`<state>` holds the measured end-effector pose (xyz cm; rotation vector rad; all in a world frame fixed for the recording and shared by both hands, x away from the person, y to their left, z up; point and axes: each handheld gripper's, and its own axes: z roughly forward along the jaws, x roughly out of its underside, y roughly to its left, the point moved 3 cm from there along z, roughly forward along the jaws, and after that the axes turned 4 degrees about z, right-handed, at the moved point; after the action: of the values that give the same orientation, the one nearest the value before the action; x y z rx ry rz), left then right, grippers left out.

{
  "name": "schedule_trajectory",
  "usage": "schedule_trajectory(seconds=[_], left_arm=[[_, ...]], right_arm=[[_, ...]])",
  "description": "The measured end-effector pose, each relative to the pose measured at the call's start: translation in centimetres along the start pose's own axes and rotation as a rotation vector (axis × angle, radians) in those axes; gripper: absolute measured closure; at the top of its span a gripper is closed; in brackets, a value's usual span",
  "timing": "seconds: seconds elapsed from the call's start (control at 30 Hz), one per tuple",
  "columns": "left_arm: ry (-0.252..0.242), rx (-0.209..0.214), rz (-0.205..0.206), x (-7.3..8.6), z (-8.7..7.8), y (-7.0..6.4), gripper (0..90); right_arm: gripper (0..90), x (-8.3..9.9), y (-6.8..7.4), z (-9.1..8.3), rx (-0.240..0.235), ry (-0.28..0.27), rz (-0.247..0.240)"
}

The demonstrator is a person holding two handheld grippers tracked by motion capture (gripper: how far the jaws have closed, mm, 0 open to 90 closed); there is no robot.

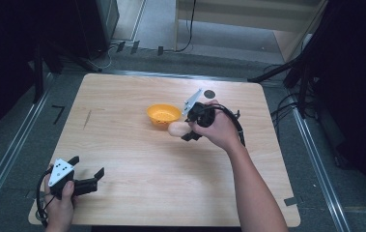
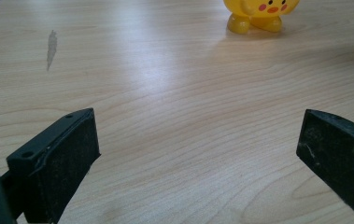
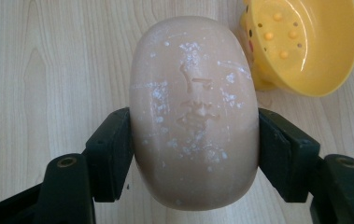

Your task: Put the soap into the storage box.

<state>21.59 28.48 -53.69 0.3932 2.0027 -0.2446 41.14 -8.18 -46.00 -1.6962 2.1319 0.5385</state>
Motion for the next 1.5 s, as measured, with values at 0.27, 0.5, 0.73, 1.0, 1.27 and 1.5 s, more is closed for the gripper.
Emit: schedule_trajectory(seconds=[0.27,0.5,0.73,1.0,1.27,1.5], left_arm=[[-0.006,-0.001,-0.010,0.0,0.0,0.1,0.0],[-0.006,0.000,-0.014,0.0,0.0,0.1,0.0],[-0.008,-0.001,-0.014,0.0,0.0,0.1,0.0],[-0.007,0.001,-0.020,0.0,-0.1,0.2,0.0],[-0.010,0.001,-0.020,0.0,-0.1,0.2,0.0],[-0.010,0.002,-0.022,0.0,-0.1,0.2,0.0]], right_arm=[[33.6,-1.6,-1.4,0.4,0.002,0.016,0.008],[33.6,-3.1,-2.7,1.0,0.016,0.031,0.004],[33.6,-3.9,-3.6,2.0,0.015,0.036,0.023],[33.5,-5.3,-4.6,2.6,0.026,0.061,0.022],[33.5,-6.2,-5.3,3.9,0.010,0.077,0.050],[33.5,-6.2,-5.8,4.6,0.014,0.101,0.080]])
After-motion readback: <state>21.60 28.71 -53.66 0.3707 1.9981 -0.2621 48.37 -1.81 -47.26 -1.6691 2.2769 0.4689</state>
